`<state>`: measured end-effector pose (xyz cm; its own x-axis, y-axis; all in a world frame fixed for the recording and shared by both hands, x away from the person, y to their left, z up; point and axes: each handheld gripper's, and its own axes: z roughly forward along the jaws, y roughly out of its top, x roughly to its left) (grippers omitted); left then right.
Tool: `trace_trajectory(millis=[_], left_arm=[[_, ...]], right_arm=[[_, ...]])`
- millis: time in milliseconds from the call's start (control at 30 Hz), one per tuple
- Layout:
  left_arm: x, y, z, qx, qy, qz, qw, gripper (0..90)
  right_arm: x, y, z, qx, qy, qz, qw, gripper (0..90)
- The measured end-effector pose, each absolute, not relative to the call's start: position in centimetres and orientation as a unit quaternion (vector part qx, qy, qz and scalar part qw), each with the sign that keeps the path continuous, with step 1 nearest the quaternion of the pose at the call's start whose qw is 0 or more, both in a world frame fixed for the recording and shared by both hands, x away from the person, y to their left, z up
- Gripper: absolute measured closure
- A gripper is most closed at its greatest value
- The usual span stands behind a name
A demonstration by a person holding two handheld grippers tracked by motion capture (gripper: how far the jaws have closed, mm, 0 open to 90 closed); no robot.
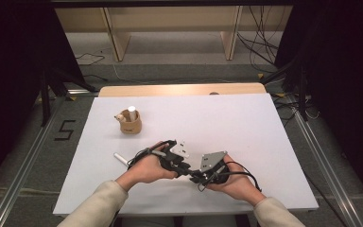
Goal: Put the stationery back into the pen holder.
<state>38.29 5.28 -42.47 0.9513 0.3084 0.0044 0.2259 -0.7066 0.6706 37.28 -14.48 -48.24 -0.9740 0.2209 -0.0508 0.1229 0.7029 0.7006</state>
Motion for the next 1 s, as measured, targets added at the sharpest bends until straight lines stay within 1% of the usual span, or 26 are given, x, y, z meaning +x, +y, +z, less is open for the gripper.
trace_trajectory(millis=[67, 100, 167, 267, 367, 467, 633, 833, 1000], left_arm=[[38.2, 5.6, -41.9, 0.904, 0.149, 0.112, 0.384, 64.9], [38.2, 5.9, -41.5, 0.898, 0.154, 0.119, 0.396, 64.1], [38.0, 6.4, -41.0, 0.881, 0.176, 0.127, 0.421, 58.6], [37.8, 7.5, -40.9, 0.866, 0.198, 0.144, 0.437, 51.6], [37.6, 8.6, -41.2, 0.853, 0.220, 0.151, 0.448, 44.6], [37.3, 9.4, -41.8, 0.850, 0.235, 0.153, 0.446, 38.8], [37.2, 10.5, -42.9, 0.841, 0.271, 0.152, 0.442, 33.9], [36.9, 11.3, -44.3, 0.831, 0.300, 0.143, 0.446, 32.4], [36.7, 11.7, -45.4, 0.831, 0.312, 0.134, 0.440, 31.7]], right_arm=[[37.3, -14.6, -48.0, 0.102, 0.917, 0.381, 0.065, 75.4], [37.4, -14.7, -48.0, 0.109, 0.914, 0.385, 0.070, 75.4], [37.5, -14.9, -48.0, 0.123, 0.911, 0.386, 0.076, 75.4], [37.8, -15.1, -47.9, 0.146, 0.906, 0.389, 0.084, 75.4], [38.0, -15.3, -47.9, 0.169, 0.899, 0.394, 0.086, 75.4], [38.2, -15.5, -48.0, 0.181, 0.897, 0.393, 0.089, 75.4], [38.5, -15.6, -48.2, 0.197, 0.893, 0.394, 0.088, 75.4], [38.5, -15.7, -48.1, 0.203, 0.888, 0.401, 0.097, 75.3], [38.5, -15.7, -48.1, 0.205, 0.885, 0.407, 0.098, 75.3]])
